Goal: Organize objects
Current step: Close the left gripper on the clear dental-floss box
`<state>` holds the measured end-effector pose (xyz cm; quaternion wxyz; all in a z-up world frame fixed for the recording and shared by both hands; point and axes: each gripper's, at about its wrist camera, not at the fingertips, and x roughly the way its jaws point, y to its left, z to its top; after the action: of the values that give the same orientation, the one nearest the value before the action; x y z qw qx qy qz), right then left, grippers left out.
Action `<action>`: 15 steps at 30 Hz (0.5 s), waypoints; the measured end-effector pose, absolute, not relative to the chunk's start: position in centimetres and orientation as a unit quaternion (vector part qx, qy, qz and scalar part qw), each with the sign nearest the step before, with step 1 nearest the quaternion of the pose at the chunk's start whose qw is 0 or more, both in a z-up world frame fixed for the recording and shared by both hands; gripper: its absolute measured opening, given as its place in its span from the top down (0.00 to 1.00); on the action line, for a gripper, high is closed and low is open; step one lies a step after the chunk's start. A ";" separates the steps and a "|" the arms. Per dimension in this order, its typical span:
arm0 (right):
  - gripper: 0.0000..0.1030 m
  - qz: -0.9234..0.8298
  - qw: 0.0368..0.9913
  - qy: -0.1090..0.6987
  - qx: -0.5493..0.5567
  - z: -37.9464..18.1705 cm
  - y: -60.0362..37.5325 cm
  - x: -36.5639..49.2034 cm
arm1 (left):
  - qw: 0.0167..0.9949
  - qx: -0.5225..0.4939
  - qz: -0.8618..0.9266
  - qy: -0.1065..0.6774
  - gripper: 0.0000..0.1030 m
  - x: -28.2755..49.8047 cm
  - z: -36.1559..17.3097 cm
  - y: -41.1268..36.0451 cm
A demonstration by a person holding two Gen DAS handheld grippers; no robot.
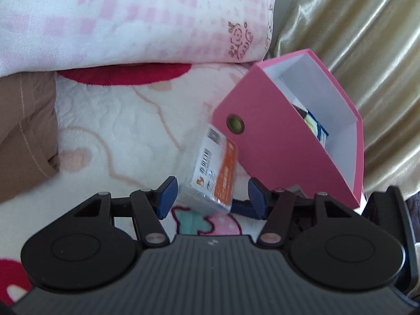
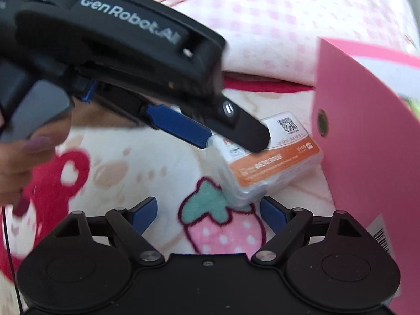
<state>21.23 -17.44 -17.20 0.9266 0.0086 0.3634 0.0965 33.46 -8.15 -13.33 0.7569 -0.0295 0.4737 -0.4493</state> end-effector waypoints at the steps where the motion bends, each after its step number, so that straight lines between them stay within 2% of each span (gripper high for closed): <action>1: 0.13 0.104 0.926 0.362 0.008 -16.9 -17.4 21.0 | 0.757 -0.028 -0.444 0.479 0.44 33.3 -13.2 -8.0; 7: 0.15 0.113 0.925 0.361 0.022 -16.9 -18.1 20.8 | 0.757 -0.057 -0.407 0.508 0.41 34.0 -13.7 -7.7; 10: 0.15 0.100 0.927 0.362 0.027 -17.0 -18.7 20.9 | 0.754 -0.077 -0.395 0.519 0.31 34.7 -14.5 -8.2; 14: 0.15 0.106 0.926 0.357 0.062 -17.0 -19.9 21.1 | 0.751 -0.079 -0.402 0.518 0.36 34.5 -14.6 -8.9; 15: 0.13 0.111 0.926 0.355 0.063 -17.0 -20.0 21.0 | 0.752 -0.082 -0.403 0.516 0.42 34.1 -14.6 -8.8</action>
<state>20.96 -19.98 -17.03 0.9263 0.0628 0.3547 0.1106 34.12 -8.78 -14.61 0.7520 -0.0816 0.5156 -0.4025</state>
